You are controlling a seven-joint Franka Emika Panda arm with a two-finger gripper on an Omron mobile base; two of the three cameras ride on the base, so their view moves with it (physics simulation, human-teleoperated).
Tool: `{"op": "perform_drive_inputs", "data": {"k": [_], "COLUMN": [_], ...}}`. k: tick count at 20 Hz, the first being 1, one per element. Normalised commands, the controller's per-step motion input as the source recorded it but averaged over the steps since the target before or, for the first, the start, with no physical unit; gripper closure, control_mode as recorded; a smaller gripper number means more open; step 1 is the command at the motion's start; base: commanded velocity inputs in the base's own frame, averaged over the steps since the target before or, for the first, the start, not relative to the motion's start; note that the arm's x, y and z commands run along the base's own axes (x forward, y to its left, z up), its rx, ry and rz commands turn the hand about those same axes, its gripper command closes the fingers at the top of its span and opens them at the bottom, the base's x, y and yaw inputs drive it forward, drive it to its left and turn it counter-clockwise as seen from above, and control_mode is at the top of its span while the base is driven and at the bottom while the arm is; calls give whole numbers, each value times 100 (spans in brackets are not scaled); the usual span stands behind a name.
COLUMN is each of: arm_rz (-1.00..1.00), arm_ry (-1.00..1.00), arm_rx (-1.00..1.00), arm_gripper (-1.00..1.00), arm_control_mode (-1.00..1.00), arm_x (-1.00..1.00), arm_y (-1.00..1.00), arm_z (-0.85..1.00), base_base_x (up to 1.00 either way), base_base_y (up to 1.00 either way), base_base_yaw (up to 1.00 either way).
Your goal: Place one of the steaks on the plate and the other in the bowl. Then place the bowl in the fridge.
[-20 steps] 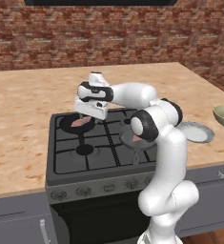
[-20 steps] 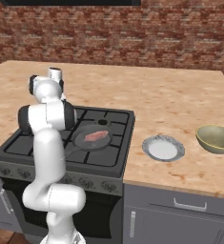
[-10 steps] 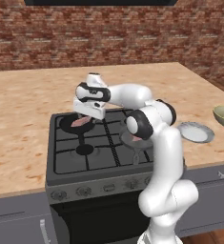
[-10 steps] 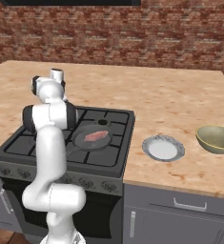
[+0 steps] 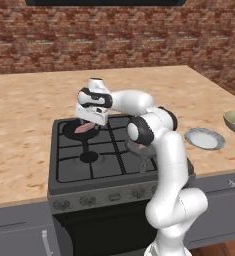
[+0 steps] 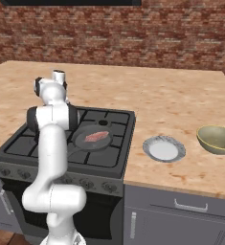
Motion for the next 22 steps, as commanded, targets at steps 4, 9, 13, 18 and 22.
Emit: {"op": "perform_drive_inputs", "data": {"k": [4, 9, 13, 18, 22], "arm_rz": [-2, -2, -2, -4, -6], "arm_ry": [1, 2, 2, 0, 0], "arm_rx": [-2, -3, -1, 0, 0], "arm_gripper": [-100, -100, -100, -100, -100], "arm_control_mode": [-100, -100, -100, -100, -100], "arm_x": [28, 29, 20, 1, 0], "arm_y": [12, 12, 7, 0, 0], "arm_z": [-10, -12, -15, -22, -27], "base_base_x": [0, 0, 0, 0, 0], "base_base_y": [0, 0, 0, 0, 0], "base_base_yaw": [0, 0, 0, 0, 0]}}
